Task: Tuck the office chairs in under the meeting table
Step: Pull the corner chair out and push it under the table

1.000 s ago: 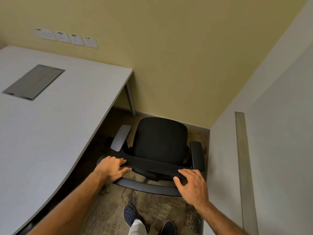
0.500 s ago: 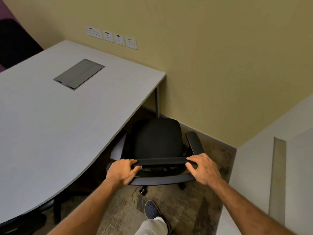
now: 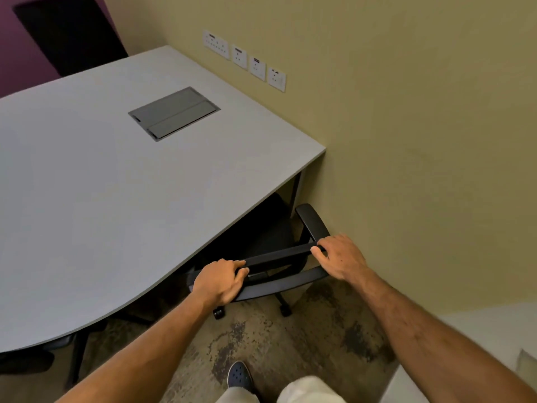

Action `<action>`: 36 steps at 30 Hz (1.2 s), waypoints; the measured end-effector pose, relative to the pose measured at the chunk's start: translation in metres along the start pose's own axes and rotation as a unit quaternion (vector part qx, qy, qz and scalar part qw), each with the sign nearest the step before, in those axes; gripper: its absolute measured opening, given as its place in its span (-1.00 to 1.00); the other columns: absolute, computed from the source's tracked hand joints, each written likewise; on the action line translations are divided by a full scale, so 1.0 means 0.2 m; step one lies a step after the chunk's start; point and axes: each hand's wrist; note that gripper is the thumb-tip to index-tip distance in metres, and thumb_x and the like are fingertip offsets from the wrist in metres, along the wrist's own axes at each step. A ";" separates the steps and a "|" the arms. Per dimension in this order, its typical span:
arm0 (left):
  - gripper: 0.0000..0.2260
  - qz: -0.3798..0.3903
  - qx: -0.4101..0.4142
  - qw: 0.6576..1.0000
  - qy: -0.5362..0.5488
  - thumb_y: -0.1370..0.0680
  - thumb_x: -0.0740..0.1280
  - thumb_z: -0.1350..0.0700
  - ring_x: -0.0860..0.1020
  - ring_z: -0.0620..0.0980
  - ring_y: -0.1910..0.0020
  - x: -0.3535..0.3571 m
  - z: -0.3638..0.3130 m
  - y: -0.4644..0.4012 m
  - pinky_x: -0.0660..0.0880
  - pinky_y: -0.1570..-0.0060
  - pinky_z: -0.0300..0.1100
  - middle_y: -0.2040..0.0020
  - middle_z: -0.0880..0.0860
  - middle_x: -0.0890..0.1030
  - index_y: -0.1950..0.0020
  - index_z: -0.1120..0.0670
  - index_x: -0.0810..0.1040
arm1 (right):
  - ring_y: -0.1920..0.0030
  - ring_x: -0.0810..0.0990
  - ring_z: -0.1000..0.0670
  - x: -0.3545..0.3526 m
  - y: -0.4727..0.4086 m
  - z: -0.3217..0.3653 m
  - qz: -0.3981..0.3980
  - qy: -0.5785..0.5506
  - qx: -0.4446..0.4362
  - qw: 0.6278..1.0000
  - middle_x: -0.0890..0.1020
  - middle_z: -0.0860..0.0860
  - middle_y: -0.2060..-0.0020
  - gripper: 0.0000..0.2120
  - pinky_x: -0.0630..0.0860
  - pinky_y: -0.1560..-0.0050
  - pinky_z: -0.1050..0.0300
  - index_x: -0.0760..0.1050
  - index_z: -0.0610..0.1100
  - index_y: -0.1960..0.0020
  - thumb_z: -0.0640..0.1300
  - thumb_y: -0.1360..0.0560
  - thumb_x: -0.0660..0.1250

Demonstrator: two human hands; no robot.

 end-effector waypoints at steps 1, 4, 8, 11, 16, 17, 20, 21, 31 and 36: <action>-0.57 -0.005 -0.007 1.000 0.003 -0.64 0.04 -0.22 0.58 0.01 -0.18 -0.01 0.00 -0.03 0.51 -0.17 -0.06 -0.23 -0.03 0.64 -0.42 -0.15 0.47 | 0.02 0.51 -0.03 0.00 -0.05 -0.02 -0.013 -0.003 -0.012 1.000 0.61 0.05 0.10 -0.56 0.36 -0.14 0.03 0.57 -0.02 -0.06 0.24 -0.62 0.03; -0.58 -0.024 -0.036 0.999 0.023 -0.64 0.04 -0.22 0.59 -0.02 -0.17 -0.03 -0.03 -0.13 0.51 -0.16 -0.08 -0.21 -0.06 0.65 -0.41 -0.17 0.48 | -0.04 0.53 0.00 0.00 -0.22 -0.11 -0.039 -0.011 -0.042 0.998 0.65 0.05 0.01 -0.55 0.37 -0.21 0.04 0.59 -0.03 -0.15 0.23 -0.62 0.07; -0.57 -0.047 -0.077 0.995 0.050 -0.63 0.03 -0.24 0.57 -0.06 -0.20 0.00 -0.15 -0.30 0.50 -0.16 -0.12 -0.24 -0.12 0.63 -0.39 -0.18 0.49 | -0.04 0.56 0.03 -0.05 -0.51 -0.30 -0.074 -0.020 -0.093 0.993 0.68 0.07 -0.02 -0.49 0.40 -0.16 0.09 0.62 -0.03 -0.15 0.28 -0.57 0.07; -0.58 -0.073 -0.110 0.989 0.063 -0.63 0.04 -0.23 0.56 -0.09 -0.22 0.03 -0.31 -0.45 0.48 -0.14 -0.14 -0.27 -0.17 0.61 -0.38 -0.18 0.50 | -0.05 0.58 0.00 -0.11 -0.75 -0.48 -0.076 -0.020 -0.136 0.988 0.68 0.04 -0.02 -0.46 0.42 -0.15 0.06 0.64 -0.04 -0.14 0.30 -0.54 0.07; -0.57 -0.097 -0.175 0.976 0.089 -0.63 0.03 -0.24 0.59 -0.04 -0.17 0.00 -0.49 -0.67 0.52 -0.11 -0.08 -0.24 -0.15 0.63 -0.37 -0.19 0.52 | -0.07 0.57 0.01 -0.21 -1.13 -0.64 -0.054 -0.017 -0.184 0.981 0.68 0.06 -0.03 -0.44 0.43 -0.19 0.07 0.63 -0.01 -0.16 0.34 -0.53 0.06; -0.57 -0.102 -0.187 0.973 0.090 -0.62 0.02 -0.24 0.59 -0.03 -0.16 -0.01 -0.51 -0.71 0.53 -0.10 -0.07 -0.22 -0.14 0.64 -0.36 -0.19 0.52 | -0.06 0.57 0.02 -0.22 -1.19 -0.67 -0.057 -0.016 -0.193 0.979 0.68 0.07 -0.01 -0.44 0.44 -0.17 0.08 0.63 0.00 -0.14 0.34 -0.53 0.07; -0.59 -0.106 -0.206 0.969 0.083 -0.63 0.03 -0.23 0.60 -0.02 -0.13 -0.06 -0.53 -0.83 0.53 -0.10 -0.04 -0.19 -0.12 0.66 -0.36 -0.19 0.52 | 0.02 0.57 0.03 -0.24 -1.35 -0.69 -0.074 -0.021 -0.204 0.976 0.68 0.08 0.08 -0.49 0.45 -0.10 0.10 0.65 0.00 -0.08 0.33 -0.53 0.11; -0.60 -0.107 -0.213 0.967 0.086 -0.64 0.04 -0.22 0.62 -0.02 -0.11 -0.08 -0.52 -0.86 0.53 -0.09 -0.04 -0.15 -0.12 0.67 -0.35 -0.19 0.53 | 0.05 0.57 0.04 -0.24 -1.40 -0.70 -0.077 -0.025 -0.208 0.975 0.68 0.08 0.11 -0.50 0.45 -0.08 0.10 0.66 0.00 -0.06 0.32 -0.53 0.13; -0.57 -0.116 -0.232 0.962 0.082 -0.63 0.03 -0.22 0.59 -0.05 -0.17 -0.12 -0.48 -1.12 0.51 -0.17 -0.07 -0.23 -0.13 0.64 -0.37 -0.17 0.52 | 0.05 0.59 0.05 -0.25 -1.75 -0.74 -0.070 -0.037 -0.242 0.967 0.69 0.08 0.10 -0.52 0.46 -0.14 0.05 0.66 -0.01 -0.06 0.31 -0.54 0.15; -0.51 -0.104 -0.236 0.962 0.091 -0.60 0.02 -0.30 0.57 -0.11 -0.18 -0.13 -0.48 -1.12 0.49 -0.17 -0.11 -0.26 -0.14 0.62 -0.40 -0.17 0.49 | 0.07 0.58 0.07 -0.24 -1.75 -0.75 -0.084 -0.038 -0.255 0.963 0.69 0.09 0.12 -0.54 0.45 -0.13 0.07 0.66 -0.01 -0.05 0.30 -0.53 0.18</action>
Point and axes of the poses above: each hand's wrist, its own y-axis away from the middle knuckle, its own x-axis out of the palm, z = x × y
